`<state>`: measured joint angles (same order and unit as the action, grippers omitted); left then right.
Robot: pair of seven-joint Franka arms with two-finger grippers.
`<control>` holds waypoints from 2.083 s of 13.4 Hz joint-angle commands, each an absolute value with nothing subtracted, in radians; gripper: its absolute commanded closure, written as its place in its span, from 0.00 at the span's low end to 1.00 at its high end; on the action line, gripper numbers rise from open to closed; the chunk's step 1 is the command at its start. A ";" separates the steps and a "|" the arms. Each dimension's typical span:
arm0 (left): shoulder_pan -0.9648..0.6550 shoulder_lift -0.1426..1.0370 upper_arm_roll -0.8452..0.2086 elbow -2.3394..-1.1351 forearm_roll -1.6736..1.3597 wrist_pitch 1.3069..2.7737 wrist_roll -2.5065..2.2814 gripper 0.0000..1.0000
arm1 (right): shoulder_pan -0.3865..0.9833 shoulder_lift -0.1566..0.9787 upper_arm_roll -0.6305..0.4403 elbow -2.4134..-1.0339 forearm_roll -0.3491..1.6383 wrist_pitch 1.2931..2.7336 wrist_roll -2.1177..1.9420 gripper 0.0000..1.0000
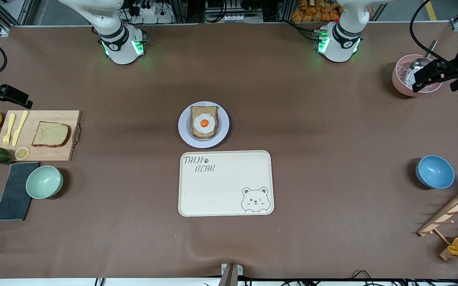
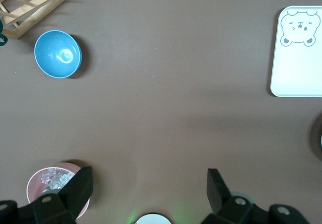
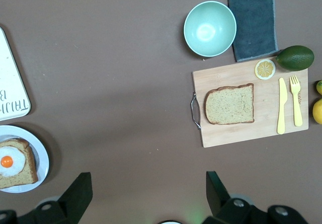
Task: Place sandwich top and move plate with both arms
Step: 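Move the right gripper toward the bread slice on the cutting board, then lower the right gripper and grasp the bread slice edge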
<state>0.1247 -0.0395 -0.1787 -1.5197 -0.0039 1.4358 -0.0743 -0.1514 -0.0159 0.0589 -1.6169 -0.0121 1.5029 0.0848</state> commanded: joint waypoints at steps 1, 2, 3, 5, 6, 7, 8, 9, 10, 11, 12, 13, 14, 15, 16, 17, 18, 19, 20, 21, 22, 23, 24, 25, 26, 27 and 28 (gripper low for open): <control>0.132 -0.043 -0.186 -1.520 0.014 1.417 -0.057 0.00 | -0.155 -0.029 0.055 -1.629 -0.023 1.500 0.080 0.00; 0.130 -0.043 -0.186 -1.522 0.014 1.416 -0.061 0.00 | -0.158 -0.025 0.054 -1.632 -0.023 1.499 0.077 0.00; 0.130 -0.044 -0.187 -1.526 0.008 1.399 -0.070 0.00 | -0.160 -0.023 0.055 -1.632 -0.023 1.499 0.077 0.00; 0.132 -0.044 -0.186 -1.528 0.002 1.394 -0.077 0.00 | -0.158 -0.021 0.055 -1.638 -0.023 1.499 0.077 0.00; 0.132 -0.044 -0.187 -1.529 0.000 1.394 -0.077 0.00 | -0.158 -0.021 0.054 -1.638 -0.023 1.497 0.077 0.00; 0.132 -0.044 -0.187 -1.531 0.000 1.394 -0.077 0.00 | -0.160 -0.020 0.054 -1.640 -0.023 1.497 0.077 0.00; 0.130 -0.044 -0.187 -1.537 0.000 1.394 -0.077 0.00 | -0.161 -0.021 0.054 -1.650 -0.023 1.499 0.075 0.00; 0.129 -0.044 -0.187 -1.542 -0.002 1.394 -0.077 0.00 | -0.163 -0.021 0.054 -1.652 -0.023 1.499 0.075 0.00; 0.129 -0.044 -0.187 -1.542 -0.002 1.394 -0.075 0.00 | -0.166 -0.020 0.054 -1.652 -0.023 1.499 0.075 0.00; 0.126 -0.043 -0.189 -1.543 -0.003 1.394 -0.075 0.00 | -0.167 -0.020 0.055 -1.655 -0.023 1.500 0.075 0.00; 0.123 -0.041 -0.187 -1.548 -0.015 1.397 -0.075 0.00 | -0.169 -0.020 0.055 -1.666 -0.023 1.502 0.075 0.00; 0.123 -0.040 -0.187 -1.549 -0.035 1.399 -0.075 0.00 | -0.170 -0.020 0.054 -1.687 -0.023 1.508 0.072 0.00; 0.124 -0.035 -0.187 -1.552 -0.047 1.402 -0.075 0.00 | -0.184 -0.020 0.054 -1.704 -0.023 1.519 0.061 0.00; 0.124 -0.032 -0.187 -1.552 -0.051 1.404 -0.075 0.00 | -0.202 -0.020 0.054 -1.721 -0.023 1.534 0.037 0.00; 0.124 -0.031 -0.187 -1.554 -0.051 1.404 -0.075 0.00 | -0.215 -0.020 0.054 -1.733 -0.023 1.554 0.003 0.00; 0.124 -0.032 -0.187 -1.554 -0.049 1.404 -0.077 0.00 | -0.224 -0.018 0.054 -1.741 -0.023 1.565 -0.009 0.00; 0.123 -0.031 -0.187 -1.554 -0.040 1.405 -0.077 0.00 | -0.225 -0.017 0.054 -1.744 -0.023 1.568 -0.011 0.00; 0.120 -0.034 -0.192 -1.552 -0.035 1.405 -0.080 0.00 | -0.229 -0.012 0.054 -1.750 -0.023 1.572 -0.011 0.00; 0.121 -0.043 -0.210 -1.548 -0.013 1.404 -0.083 0.00 | -0.230 -0.008 0.054 -1.767 -0.023 1.586 -0.011 0.00; 0.124 -0.060 -0.224 -1.546 0.015 1.404 -0.086 0.00 | -0.239 -0.008 0.054 -1.794 -0.023 1.615 -0.012 0.00; 0.129 -0.073 -0.227 -1.549 0.017 1.404 -0.087 0.00 | -0.254 -0.008 0.054 -1.830 -0.023 1.647 -0.018 0.00; 0.132 -0.072 -0.227 -1.552 0.017 1.404 -0.087 0.00 | -0.274 -0.005 0.052 -1.868 -0.023 1.688 -0.055 0.00; 0.132 -0.069 -0.227 -1.552 0.017 1.405 -0.087 0.00 | -0.297 -0.005 0.052 -1.905 -0.023 1.734 -0.092 0.00; 0.130 -0.069 -0.227 -1.552 0.020 1.405 -0.087 0.00 | -0.319 0.005 0.052 -1.928 -0.023 1.770 -0.119 0.00; 0.130 -0.069 -0.227 -1.552 0.020 1.407 -0.087 0.00 | -0.334 0.027 0.052 -1.928 -0.023 1.790 -0.144 0.00; 0.132 -0.069 -0.227 -1.552 0.020 1.407 -0.087 0.00 | -0.345 0.053 0.052 -1.927 -0.025 1.807 -0.156 0.00; 0.132 -0.066 -0.227 -1.552 0.021 1.410 -0.087 0.00 | -0.354 0.076 0.052 -1.928 -0.028 1.830 -0.167 0.00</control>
